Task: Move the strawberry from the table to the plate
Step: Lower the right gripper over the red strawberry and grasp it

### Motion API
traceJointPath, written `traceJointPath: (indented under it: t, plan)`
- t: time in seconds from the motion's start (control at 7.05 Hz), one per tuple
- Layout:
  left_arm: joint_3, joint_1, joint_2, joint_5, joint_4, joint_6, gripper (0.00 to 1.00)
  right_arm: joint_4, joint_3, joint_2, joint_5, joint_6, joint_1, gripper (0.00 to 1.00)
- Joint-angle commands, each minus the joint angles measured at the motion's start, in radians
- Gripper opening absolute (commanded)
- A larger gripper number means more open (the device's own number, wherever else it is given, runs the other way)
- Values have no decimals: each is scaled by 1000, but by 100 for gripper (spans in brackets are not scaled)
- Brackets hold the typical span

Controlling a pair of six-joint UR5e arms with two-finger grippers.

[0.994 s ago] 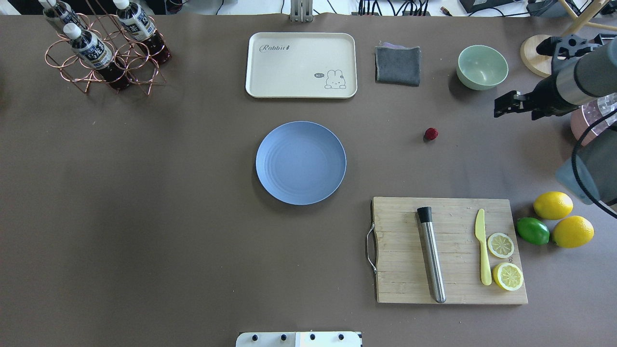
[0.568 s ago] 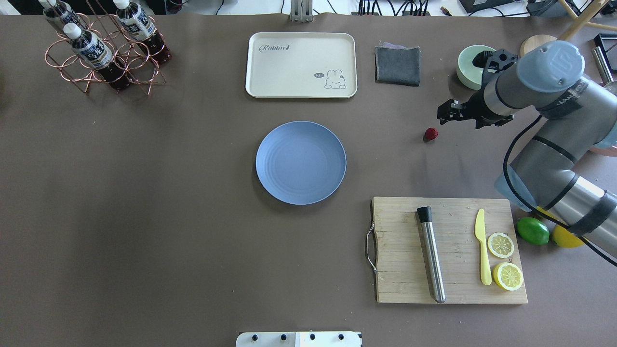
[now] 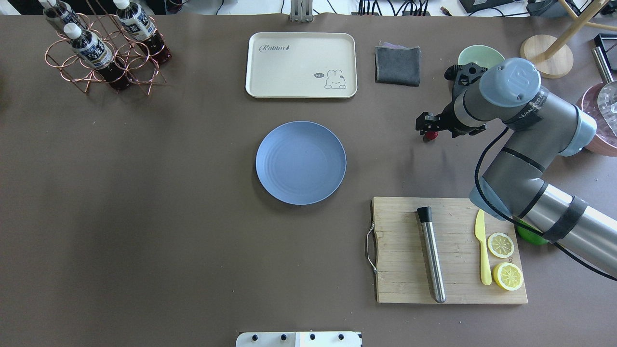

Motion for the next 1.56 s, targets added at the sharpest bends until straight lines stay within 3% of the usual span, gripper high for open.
traceJointPath:
  t: [0.0,0.28,0.71,0.85,1.14,1.42]
  plan:
    - [0,0,0,-2,0,2,98,12,-16,1,-18,-4,-10,76]
    - [0,0,11,-3,-9,2,98,90,-96,36,-20,-4,-10,73]
    - [0,0,11,-9,-9,0,98,100,-106,29,-20,-25,-10,66]
    - [0,0,12,-11,-9,0,98,100,-106,29,-20,-31,-10,54]
    - [0,0,12,-14,-9,0,98,101,-94,33,-20,-31,-10,0]
    - [-2,0,12,-14,-9,0,98,77,-50,55,-20,-16,-7,0]
